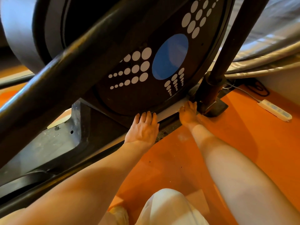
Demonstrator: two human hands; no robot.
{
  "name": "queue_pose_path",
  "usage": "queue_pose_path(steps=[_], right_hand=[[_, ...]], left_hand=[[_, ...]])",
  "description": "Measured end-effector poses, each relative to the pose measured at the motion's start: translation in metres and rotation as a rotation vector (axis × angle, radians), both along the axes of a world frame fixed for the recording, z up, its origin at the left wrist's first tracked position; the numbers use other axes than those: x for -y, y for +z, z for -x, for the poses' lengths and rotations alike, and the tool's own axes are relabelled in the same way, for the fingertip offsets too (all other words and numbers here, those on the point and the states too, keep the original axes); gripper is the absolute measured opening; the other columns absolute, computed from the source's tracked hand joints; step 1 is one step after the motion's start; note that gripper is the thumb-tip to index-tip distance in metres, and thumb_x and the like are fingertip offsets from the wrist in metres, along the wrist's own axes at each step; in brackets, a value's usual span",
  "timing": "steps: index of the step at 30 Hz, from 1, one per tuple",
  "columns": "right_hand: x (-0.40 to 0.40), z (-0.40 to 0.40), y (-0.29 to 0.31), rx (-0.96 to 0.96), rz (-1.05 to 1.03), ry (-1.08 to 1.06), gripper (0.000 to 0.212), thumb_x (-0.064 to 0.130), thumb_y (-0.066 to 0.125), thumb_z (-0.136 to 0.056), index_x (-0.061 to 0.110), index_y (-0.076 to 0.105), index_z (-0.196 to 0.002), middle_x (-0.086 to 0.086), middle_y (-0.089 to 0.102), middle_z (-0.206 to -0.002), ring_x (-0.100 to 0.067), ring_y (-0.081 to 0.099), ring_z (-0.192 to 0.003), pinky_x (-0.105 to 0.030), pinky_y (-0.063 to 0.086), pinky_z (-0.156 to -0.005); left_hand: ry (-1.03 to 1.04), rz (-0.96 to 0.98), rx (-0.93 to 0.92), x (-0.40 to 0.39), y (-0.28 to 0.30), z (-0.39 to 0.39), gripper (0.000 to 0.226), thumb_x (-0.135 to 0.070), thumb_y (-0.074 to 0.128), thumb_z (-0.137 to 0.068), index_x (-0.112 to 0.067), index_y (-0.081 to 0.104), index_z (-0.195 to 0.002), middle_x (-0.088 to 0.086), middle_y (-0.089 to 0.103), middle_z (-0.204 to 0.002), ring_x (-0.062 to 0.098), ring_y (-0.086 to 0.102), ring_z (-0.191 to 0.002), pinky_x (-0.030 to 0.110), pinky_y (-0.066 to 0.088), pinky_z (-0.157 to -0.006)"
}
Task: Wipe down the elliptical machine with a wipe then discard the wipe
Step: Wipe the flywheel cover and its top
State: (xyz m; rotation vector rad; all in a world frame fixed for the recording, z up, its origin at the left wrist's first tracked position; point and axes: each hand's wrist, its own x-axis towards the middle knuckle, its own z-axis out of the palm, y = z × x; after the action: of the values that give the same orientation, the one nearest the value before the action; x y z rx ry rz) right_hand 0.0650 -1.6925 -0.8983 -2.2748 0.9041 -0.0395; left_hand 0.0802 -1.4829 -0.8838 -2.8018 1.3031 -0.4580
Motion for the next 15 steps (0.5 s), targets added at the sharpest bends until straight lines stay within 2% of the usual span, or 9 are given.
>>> queue_pose_path(steps=[3,7,11,15], right_hand=[[-0.002,0.009,-0.003,0.052,-0.069,0.045,0.045,0.012,0.028,-0.106,0.0,0.026,-0.149,-0.012,0.011,-0.162,-0.025,-0.007,-0.15,-0.032,-0.002,-0.12],[-0.021,0.022,-0.004,0.124,-0.116,0.078,0.046,0.012,0.026,-0.106,-0.001,0.024,-0.15,-0.01,0.008,-0.163,-0.019,-0.007,-0.15,-0.026,-0.001,-0.117],[-0.045,0.029,-0.001,0.12,-0.095,0.126,0.047,0.01,0.024,-0.106,0.003,0.02,-0.152,-0.009,0.004,-0.163,-0.019,-0.007,-0.15,-0.023,-0.001,-0.116],[-0.069,0.036,0.002,0.128,-0.104,0.171,0.047,0.014,0.025,-0.107,0.004,0.018,-0.153,-0.007,0.002,-0.164,-0.017,-0.009,-0.15,-0.02,0.0,-0.114]], left_hand=[[0.006,-0.028,-0.028,0.0,0.003,0.001,0.048,-0.033,0.038,-0.096,-0.003,0.066,-0.122,0.018,0.067,-0.118,0.034,0.065,-0.109,0.048,0.054,-0.092],[0.027,-0.063,-0.096,0.0,0.007,0.002,0.057,-0.033,0.025,-0.096,-0.002,0.066,-0.121,0.019,0.067,-0.117,0.034,0.065,-0.108,0.049,0.054,-0.092],[0.038,-0.072,-0.113,-0.001,0.009,0.004,0.055,-0.031,0.026,-0.097,0.0,0.064,-0.121,0.021,0.065,-0.118,0.038,0.064,-0.108,0.051,0.052,-0.092],[0.066,-0.058,-0.117,-0.003,0.018,0.009,0.043,-0.028,0.047,-0.092,0.001,0.067,-0.115,0.021,0.067,-0.114,0.038,0.065,-0.104,0.05,0.053,-0.09]])
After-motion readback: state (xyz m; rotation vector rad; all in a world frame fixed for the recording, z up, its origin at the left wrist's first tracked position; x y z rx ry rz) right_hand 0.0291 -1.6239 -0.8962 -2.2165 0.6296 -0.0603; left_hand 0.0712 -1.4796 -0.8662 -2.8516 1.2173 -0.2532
